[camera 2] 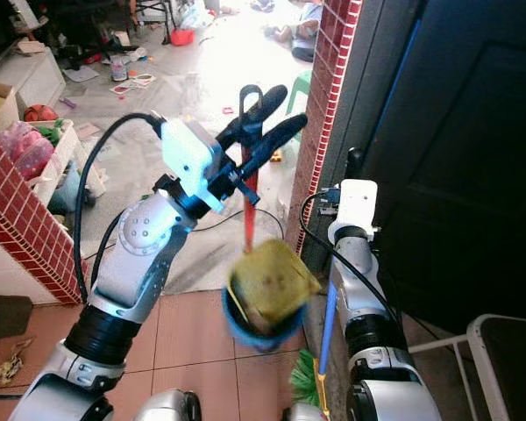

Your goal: Sweep floor

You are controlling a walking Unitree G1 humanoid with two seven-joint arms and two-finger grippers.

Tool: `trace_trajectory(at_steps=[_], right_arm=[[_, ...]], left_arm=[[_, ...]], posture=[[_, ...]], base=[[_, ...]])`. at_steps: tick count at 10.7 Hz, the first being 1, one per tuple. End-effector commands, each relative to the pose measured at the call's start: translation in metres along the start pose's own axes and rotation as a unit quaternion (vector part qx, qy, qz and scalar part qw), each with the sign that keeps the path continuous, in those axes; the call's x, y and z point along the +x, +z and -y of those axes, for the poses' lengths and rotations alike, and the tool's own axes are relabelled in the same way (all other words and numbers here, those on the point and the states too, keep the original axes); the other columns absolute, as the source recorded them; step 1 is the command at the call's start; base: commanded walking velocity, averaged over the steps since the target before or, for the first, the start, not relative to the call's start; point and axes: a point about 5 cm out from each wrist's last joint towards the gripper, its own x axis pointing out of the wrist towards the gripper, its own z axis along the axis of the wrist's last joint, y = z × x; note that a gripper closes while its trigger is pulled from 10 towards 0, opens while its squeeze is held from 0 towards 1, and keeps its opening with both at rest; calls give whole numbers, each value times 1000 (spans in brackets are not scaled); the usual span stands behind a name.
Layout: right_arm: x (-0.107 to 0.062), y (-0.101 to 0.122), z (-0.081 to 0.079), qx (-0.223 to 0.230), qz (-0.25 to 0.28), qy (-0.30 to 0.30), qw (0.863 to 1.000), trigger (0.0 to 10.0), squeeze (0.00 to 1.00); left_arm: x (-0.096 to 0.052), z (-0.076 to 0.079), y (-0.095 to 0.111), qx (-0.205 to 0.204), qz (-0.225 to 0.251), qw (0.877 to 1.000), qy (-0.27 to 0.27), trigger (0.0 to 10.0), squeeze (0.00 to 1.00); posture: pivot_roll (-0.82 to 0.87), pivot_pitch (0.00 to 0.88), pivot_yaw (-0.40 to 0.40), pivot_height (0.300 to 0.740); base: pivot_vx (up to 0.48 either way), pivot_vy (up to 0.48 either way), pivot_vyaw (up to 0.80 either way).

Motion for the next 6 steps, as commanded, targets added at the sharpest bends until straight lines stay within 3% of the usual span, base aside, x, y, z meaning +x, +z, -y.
trace_trajectory(at_steps=[1, 3, 5, 6], right_arm=[[6, 12, -1, -2, 25, 2, 1000, 10000, 0], [6, 12, -2, -2, 26, 3, 1000, 10000, 0], [6, 12, -1, -4, 27, 3, 1000, 10000, 0], [6, 12, -1, -4, 27, 3, 1000, 10000, 0]], left_arm=[[2, -3, 5, 24, 5, 1000, -6, 10000, 0], [1, -5, 5, 40, 5, 999, -6, 10000, 0], [1, -19, 15, 93, 18, 995, 4, 10000, 0], [2, -22, 18, 99, 21, 995, 6, 10000, 0]], posture=[[-40, 0, -20, 740], [-39, 0, -22, 740], [-41, 0, -26, 740], [-41, 0, -26, 740]], base=[[0, 0, 0], [0, 0, 0], [0, 0, 0], [0, 0, 0]])
